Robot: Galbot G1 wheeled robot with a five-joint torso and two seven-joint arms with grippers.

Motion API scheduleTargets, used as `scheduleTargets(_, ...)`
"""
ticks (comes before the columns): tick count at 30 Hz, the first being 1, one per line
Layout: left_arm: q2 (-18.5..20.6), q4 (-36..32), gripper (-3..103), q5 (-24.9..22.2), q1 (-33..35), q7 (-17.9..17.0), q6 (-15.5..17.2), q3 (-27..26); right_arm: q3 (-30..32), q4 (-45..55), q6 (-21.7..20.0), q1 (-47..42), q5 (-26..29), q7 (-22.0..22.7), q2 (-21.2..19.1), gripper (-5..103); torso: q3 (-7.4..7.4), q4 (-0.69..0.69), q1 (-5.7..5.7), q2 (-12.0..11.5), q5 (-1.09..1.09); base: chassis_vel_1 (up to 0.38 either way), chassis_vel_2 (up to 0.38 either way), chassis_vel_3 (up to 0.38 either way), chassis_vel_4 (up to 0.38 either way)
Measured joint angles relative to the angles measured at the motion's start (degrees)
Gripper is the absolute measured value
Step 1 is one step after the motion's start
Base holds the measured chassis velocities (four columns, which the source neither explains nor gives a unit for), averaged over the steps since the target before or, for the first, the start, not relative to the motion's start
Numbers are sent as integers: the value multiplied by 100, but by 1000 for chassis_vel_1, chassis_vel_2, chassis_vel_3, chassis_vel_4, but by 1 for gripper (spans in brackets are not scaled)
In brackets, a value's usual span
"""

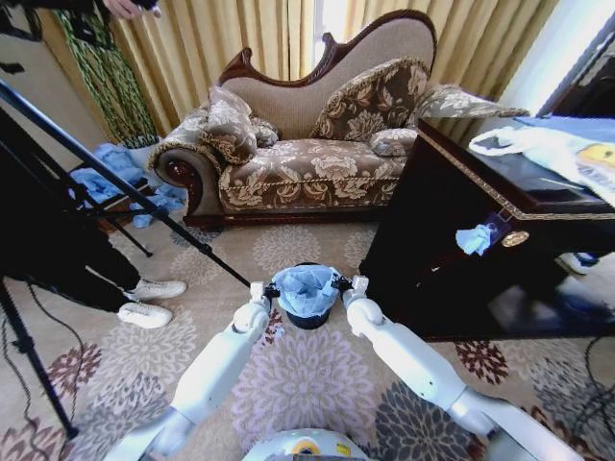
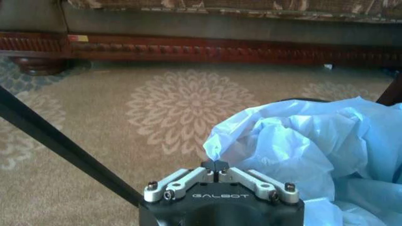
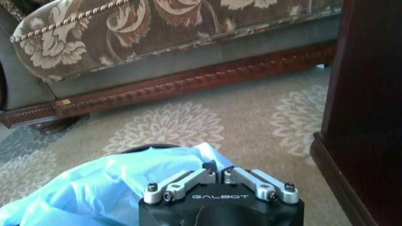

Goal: Place a garbage bag over the trash bin.

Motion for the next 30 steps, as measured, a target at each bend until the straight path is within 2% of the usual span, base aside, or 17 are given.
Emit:
scheduleTargets(9,36,-46,0,30,-21,108,-139,-56,-4,-357,53,231,-102,-53,165,0,0,1,0,0,0,0,0,0,0)
scheduleTargets(20,78,-229,0,37,-57,222,-202,-57,16,-561,67,406,-180,-96,182,0,0,0,0,0,-1,0,0,0,0)
scheduleTargets(30,44,49,0,23,-137,251,-320,-119,26,-1325,267,638,-741,-480,476,0,0,1,0,0,-1,0,0,0,0)
